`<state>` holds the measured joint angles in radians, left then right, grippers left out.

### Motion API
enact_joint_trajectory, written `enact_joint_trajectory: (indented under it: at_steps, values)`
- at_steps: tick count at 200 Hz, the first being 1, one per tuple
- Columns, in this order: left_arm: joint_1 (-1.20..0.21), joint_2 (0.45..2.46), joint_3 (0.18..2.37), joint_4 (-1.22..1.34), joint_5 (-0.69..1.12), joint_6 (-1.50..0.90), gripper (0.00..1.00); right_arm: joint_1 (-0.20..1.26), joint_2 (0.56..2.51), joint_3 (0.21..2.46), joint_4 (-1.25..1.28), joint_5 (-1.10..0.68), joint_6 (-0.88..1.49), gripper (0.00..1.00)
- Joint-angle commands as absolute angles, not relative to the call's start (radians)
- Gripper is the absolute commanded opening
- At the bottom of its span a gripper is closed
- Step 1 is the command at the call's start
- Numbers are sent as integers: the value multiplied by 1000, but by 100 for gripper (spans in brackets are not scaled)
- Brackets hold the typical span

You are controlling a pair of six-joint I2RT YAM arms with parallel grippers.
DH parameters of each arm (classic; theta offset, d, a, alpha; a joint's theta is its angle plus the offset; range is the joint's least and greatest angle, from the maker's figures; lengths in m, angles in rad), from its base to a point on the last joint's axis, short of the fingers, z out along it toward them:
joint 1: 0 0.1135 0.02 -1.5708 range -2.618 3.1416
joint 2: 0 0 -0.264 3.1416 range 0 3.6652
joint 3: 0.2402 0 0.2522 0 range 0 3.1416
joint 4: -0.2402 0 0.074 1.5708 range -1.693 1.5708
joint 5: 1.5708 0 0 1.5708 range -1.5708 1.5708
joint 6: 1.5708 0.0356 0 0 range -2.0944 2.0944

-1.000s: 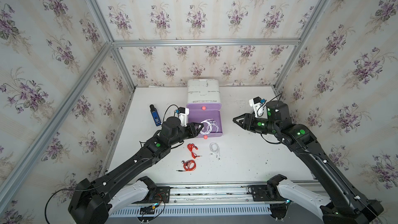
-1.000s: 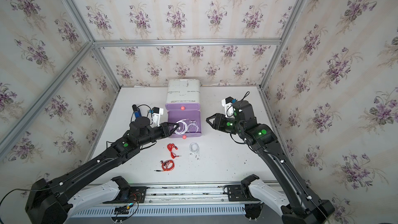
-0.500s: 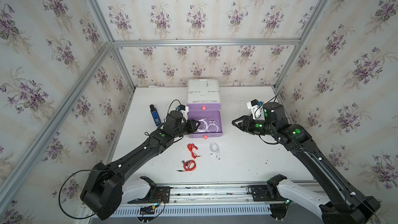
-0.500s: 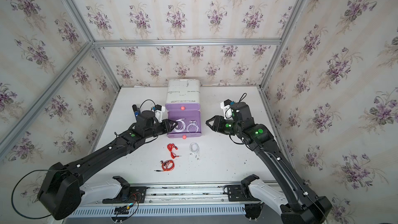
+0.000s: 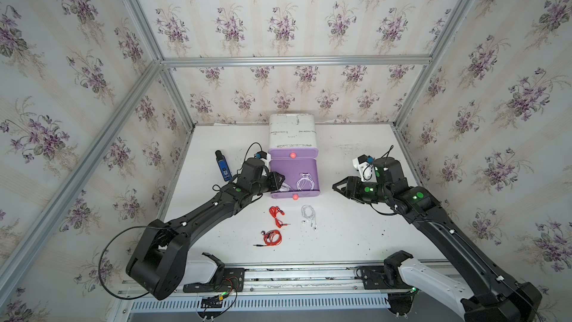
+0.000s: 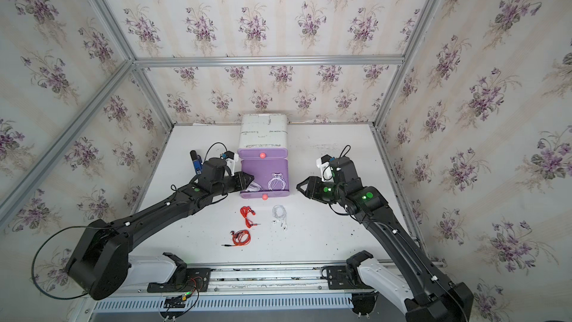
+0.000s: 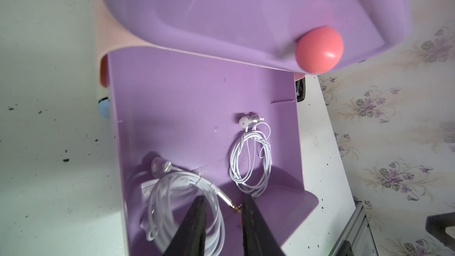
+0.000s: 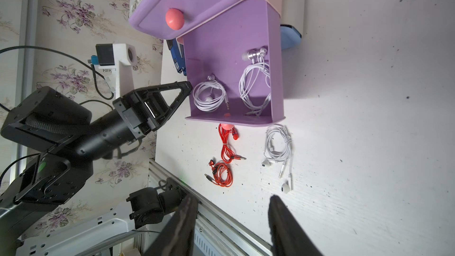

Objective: Place the wired earphones into the drawer by color
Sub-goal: Place the wired earphones in the drawer, then pick up the wired earphones from the center of the board.

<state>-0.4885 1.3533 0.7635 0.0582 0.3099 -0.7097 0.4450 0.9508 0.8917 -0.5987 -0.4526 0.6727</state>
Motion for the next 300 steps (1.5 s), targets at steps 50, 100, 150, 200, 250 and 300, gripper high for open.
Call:
enact_joint_trajectory:
  at_steps: [50,100,150,200,250,300]
  values:
    - [-486,1281,773,112,349,-711,52,450,904,752,-546,-487,710,50]
    - [-494,1081,778,6,471,-710,81,643,837,586,-464,-356,874,49]
    - [-513,834,717,-220,475,-647,94,999,1121,717,-569,43,945,51]
    - [-514,707,672,-297,455,-652,97,1111,1358,848,-619,293,1074,51]
    - [-514,694,671,-324,456,-634,98,1117,1419,824,-518,373,1108,50]
    - [-514,666,651,-337,442,-636,98,1104,1502,823,-398,366,1099,48]
